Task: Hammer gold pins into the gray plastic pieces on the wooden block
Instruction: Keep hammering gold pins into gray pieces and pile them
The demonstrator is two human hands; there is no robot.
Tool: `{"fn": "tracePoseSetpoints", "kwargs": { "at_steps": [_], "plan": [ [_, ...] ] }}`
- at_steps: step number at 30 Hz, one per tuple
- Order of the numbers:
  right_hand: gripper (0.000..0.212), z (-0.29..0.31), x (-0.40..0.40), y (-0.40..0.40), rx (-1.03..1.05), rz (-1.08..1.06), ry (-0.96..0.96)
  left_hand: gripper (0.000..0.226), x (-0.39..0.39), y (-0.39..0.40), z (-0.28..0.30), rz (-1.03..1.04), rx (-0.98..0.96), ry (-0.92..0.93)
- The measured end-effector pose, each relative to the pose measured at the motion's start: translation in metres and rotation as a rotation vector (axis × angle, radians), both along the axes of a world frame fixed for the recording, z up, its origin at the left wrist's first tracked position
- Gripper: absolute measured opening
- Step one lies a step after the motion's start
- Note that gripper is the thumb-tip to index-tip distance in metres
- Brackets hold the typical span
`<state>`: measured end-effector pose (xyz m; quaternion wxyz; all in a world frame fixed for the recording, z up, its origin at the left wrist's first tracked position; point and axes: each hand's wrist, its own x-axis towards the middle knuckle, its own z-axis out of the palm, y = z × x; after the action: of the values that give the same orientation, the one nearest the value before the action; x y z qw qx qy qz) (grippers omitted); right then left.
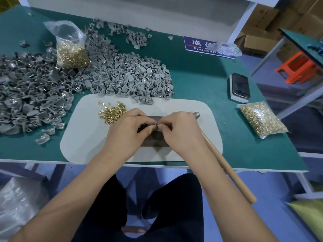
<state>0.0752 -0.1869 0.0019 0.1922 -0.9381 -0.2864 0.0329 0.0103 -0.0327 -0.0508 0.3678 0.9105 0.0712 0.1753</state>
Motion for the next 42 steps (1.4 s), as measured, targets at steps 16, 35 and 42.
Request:
{"fn": "tracePoseSetpoints", "kwargs": {
  "at_steps": [16,35,42],
  "plan": [
    [0.035,-0.038,0.003,-0.092,-0.048,-0.61,-0.074,0.005,-0.002,-0.004,0.008,0.039,0.153,0.048],
    [0.024,-0.023,-0.017,-0.089,0.537,-0.153,0.285,0.007,-0.001,0.001,0.008,0.026,0.137,0.02],
    [0.029,-0.016,-0.034,-0.077,0.474,-0.07,0.25,0.01,-0.001,0.001,0.008,-0.005,0.268,-0.06]
  ]
}}
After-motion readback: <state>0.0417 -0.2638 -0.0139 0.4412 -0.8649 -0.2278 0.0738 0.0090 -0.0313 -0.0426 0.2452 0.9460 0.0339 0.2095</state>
